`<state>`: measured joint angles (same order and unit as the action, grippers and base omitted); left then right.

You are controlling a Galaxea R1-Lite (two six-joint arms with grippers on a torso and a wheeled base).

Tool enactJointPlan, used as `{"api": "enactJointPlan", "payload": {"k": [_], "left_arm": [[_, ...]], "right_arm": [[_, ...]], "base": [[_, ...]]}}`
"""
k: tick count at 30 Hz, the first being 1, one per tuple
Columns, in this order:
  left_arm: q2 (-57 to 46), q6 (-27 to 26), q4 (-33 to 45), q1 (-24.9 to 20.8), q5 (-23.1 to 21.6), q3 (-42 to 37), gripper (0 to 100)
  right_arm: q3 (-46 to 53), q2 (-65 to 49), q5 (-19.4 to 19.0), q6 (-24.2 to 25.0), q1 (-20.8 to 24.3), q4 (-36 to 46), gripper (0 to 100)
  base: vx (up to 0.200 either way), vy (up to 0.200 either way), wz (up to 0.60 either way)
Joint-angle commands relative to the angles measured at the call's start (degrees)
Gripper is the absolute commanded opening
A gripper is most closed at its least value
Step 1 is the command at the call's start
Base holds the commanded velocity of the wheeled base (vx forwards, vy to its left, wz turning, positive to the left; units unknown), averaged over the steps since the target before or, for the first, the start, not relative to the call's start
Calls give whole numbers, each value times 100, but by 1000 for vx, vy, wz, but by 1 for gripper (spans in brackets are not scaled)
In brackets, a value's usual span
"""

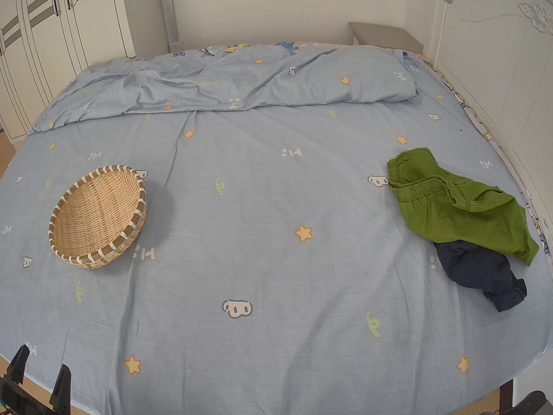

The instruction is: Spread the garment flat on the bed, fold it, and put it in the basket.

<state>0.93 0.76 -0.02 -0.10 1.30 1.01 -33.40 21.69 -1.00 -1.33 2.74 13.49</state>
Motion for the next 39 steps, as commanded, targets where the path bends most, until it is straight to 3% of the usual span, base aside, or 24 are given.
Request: {"api": "enactJointPlan", "payload": {"k": [1,6,8,11,16,22,31,36,39], "left_arm": [[-93,4,-6,1,1,-101,100],[-93,4,-6,1,1,-101,100],[-93,4,2,1,1,-101,100],[-93,4,-6,1,1,-101,100],[-93,4,2,1,1,-101,100],[-93,4,-6,1,1,-101,100],[-93,4,-6,1,1,-101,100],[-93,4,-6,1,1,-101,100],[-93,4,2,1,1,-101,100]], "right_arm": [[-2030,3360,909,-808,104,452,100],[-3612,5065,2297,-1177,156,690,100],[-4113,5557,2359,-1177,218,980,100],[-4675,6269,2394,-1062,763,1401,100],[-4834,7069,2403,-1010,1220,1252,100],[-5642,8194,2394,-1018,1167,988,100],[-5818,8536,2332,-1010,1150,980,100],[-5809,8598,2491,-1018,1185,1006,100],[-5809,8668,2772,-1036,1211,997,100]], "base": [[0,0,0],[0,0,0],[0,0,0],[0,0,0],[0,0,0],[0,0,0],[0,0,0],[0,0,0],[0,0,0]]}}
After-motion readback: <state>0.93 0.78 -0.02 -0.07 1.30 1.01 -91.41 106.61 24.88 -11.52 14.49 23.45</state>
